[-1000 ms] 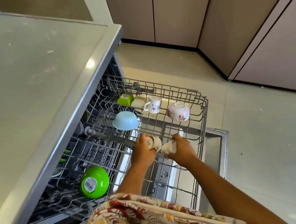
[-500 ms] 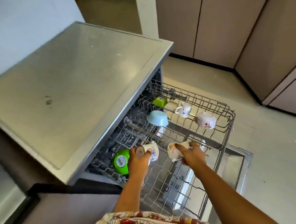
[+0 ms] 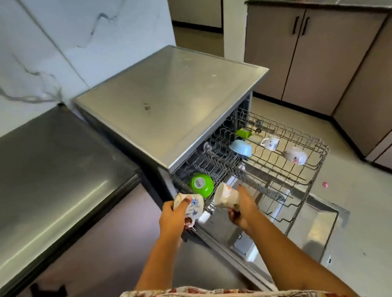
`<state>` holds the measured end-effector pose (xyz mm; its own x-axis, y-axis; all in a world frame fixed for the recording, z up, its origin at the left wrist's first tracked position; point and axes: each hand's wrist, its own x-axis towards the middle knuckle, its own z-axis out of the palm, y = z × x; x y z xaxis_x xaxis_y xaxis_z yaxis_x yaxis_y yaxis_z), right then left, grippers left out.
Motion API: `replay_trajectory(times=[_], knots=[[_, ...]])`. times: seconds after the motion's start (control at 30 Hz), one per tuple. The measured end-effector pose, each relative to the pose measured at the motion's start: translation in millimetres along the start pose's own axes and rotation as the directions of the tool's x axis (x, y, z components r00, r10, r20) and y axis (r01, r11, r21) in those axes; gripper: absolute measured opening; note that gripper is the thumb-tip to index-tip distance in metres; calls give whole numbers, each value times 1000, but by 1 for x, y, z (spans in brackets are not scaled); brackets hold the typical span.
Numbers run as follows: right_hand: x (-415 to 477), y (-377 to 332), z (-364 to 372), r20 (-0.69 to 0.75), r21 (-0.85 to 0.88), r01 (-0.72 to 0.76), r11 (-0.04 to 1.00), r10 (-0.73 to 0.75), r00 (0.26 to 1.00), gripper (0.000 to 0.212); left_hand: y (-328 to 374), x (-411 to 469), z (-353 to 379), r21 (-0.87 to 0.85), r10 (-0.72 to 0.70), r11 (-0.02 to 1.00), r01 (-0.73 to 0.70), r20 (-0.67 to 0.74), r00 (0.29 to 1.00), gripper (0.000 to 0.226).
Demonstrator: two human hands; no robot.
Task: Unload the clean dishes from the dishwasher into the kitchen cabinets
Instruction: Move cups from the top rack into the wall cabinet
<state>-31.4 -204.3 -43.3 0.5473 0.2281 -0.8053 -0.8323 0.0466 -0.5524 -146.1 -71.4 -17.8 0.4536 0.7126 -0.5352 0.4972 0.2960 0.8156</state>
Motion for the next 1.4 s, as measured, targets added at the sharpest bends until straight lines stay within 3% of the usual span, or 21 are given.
replay_trajectory(times=[0.13,0.3,0.5,0.7,0.9,1.07,1.17,1.27,1.4], knots=[[-59,17,41,115,-12,30,999,-28,993,40,4,-34,-61,1,8,1000,-8,-16,1000,34],[-130,22,113,342,1,120,993,-113,933,40,33,-77,-137,-133,94,986,-103,-73,993,46],[-213,22,200,634,118,136,984,-180,752,19,86,-114,-232,-432,205,857,-282,-217,954,50],[-270,25,268,782,123,121,985,-171,600,12,127,-134,-317,-538,275,692,-481,-420,865,58],[-304,9,352,897,142,255,956,-234,376,43,194,-148,-373,-495,322,595,-633,-575,753,54],[-355,-45,420,947,227,416,881,-299,117,48,277,-159,-417,-306,466,485,-819,-702,538,49],[-395,-79,453,942,287,501,817,-335,7,44,334,-167,-442,-115,516,414,-903,-788,337,52],[-431,-112,484,915,373,563,737,-394,-90,44,380,-176,-465,64,555,370,-927,-816,165,52],[-468,-150,527,824,521,674,523,-515,-238,39,426,-190,-501,353,594,368,-860,-801,-74,46]])
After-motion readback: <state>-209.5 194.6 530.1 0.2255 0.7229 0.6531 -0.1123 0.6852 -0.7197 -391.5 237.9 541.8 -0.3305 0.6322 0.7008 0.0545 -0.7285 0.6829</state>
